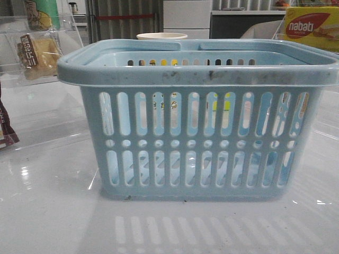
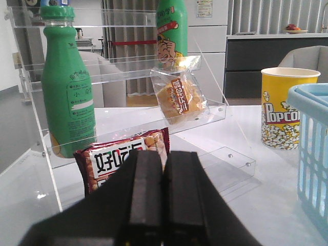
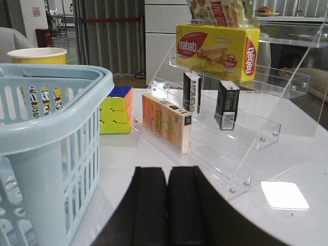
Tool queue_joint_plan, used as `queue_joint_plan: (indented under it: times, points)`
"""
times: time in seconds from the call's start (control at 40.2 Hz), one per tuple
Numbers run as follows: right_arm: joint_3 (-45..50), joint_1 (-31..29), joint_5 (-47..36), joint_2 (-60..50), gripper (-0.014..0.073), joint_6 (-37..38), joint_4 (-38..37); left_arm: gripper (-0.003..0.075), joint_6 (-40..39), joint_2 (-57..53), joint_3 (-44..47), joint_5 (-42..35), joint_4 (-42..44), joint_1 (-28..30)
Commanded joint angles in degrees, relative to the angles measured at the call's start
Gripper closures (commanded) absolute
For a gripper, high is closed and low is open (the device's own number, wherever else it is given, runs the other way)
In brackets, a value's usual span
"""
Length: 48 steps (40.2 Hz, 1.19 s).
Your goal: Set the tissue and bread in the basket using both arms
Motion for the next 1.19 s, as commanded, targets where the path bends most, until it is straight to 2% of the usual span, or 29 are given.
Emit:
queue_joint_plan:
  times: [0.0, 0.671, 0.87, 0.994, 1.168]
  points:
    - [-0.3, -0.3, -4.9, -1.1, 0.0566, 0.0, -0.1, 0.0627, -0.5, -1.0, 0.3, -4.9, -0.4, -0.2]
    - [-0.3, -0.3, -4.9, -1.1, 0.0566, 0.0, -0.1, 0.0627, -0.5, -1.0, 0.3, -4.9, -0.4, -0.2]
    - [-0.8, -0.3, -7.1, -1.1, 0.0566, 0.0, -0.1, 0.0627, -0.3, -1.0, 0.0, -6.6, -0.3, -0.2]
    - [-4.8, -0.3, -6.7, -1.1, 0.0566, 0.0, -0.1, 0.0627, -0.3, -1.0, -4.5, -6.6, -0.4, -0.3]
    - [-15.0, -0.3, -3.8, 0.0, 0.0566, 0.0, -0.1, 0.0627, -0.2, 0.7, -14.1, -4.2, -0.1, -0.3]
